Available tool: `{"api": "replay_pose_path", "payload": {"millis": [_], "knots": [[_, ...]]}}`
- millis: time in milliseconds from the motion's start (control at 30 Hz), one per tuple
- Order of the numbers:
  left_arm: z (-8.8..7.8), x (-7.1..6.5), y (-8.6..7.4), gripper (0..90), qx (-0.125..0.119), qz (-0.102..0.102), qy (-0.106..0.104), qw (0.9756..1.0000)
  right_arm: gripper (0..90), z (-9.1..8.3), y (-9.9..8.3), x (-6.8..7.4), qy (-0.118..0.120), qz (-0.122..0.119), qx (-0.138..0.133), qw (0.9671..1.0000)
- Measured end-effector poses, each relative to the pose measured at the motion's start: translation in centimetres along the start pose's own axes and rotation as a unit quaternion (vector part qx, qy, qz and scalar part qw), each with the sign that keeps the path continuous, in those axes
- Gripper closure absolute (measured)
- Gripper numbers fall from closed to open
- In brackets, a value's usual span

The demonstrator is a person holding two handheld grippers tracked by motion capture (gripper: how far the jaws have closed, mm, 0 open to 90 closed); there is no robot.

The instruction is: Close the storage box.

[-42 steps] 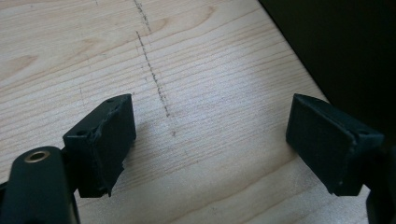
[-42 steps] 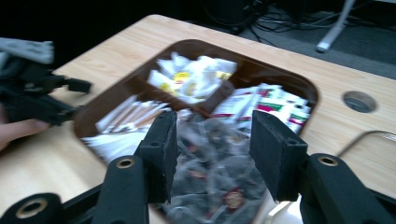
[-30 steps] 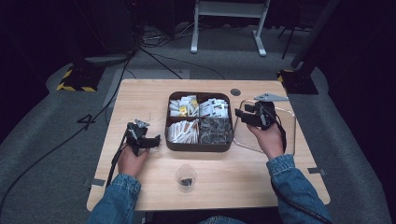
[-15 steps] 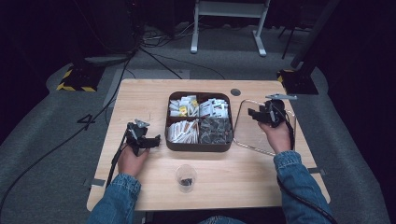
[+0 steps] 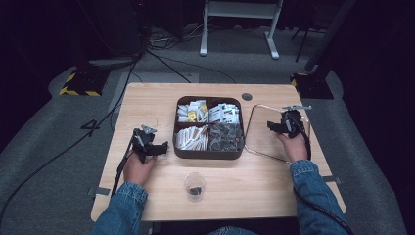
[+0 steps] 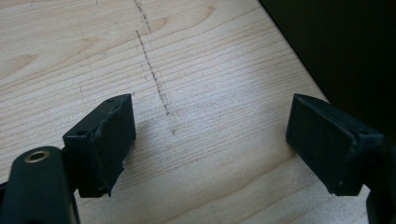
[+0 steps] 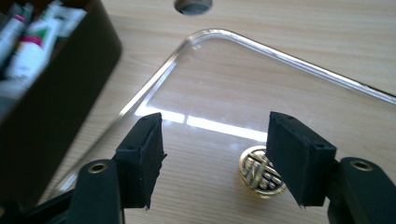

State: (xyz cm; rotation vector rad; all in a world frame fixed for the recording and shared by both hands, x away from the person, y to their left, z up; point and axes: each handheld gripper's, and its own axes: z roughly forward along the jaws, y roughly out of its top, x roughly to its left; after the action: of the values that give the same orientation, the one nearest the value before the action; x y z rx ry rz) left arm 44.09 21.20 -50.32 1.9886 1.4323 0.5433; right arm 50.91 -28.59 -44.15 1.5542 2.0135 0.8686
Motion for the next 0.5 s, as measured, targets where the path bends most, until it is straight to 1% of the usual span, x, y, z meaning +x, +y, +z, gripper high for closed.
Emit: {"api": "replay_pose_path", "payload": {"millis": [200, 267, 300, 367, 500], "knots": [[0.0, 0.0, 0.0, 16.4, 0.000, 0.000, 0.000, 1.0000, 36.1, 1.2, -0.9, -0.8, -0.028, 0.013, 0.021, 0.9993], [0.0, 0.0, 0.0, 16.3, 0.000, 0.000, 0.000, 1.0000, 36.1, 1.5, -1.1, -1.1, -0.033, 0.012, 0.025, 0.9991], [0.0, 0.0, 0.0, 16.3, 0.000, 0.000, 0.000, 1.0000, 36.1, 1.6, -1.2, -1.1, -0.035, 0.017, 0.028, 0.9989], [0.0, 0.0, 0.0, 16.3, 0.000, 0.000, 0.000, 1.0000, 36.1, 2.0, -1.4, -1.4, -0.041, 0.015, 0.035, 0.9984], [0.0, 0.0, 0.0, 16.3, 0.000, -0.001, 0.000, 1.0000, 36.4, 2.5, -1.7, -2.1, -0.043, 0.023, 0.047, 0.9977]]}}
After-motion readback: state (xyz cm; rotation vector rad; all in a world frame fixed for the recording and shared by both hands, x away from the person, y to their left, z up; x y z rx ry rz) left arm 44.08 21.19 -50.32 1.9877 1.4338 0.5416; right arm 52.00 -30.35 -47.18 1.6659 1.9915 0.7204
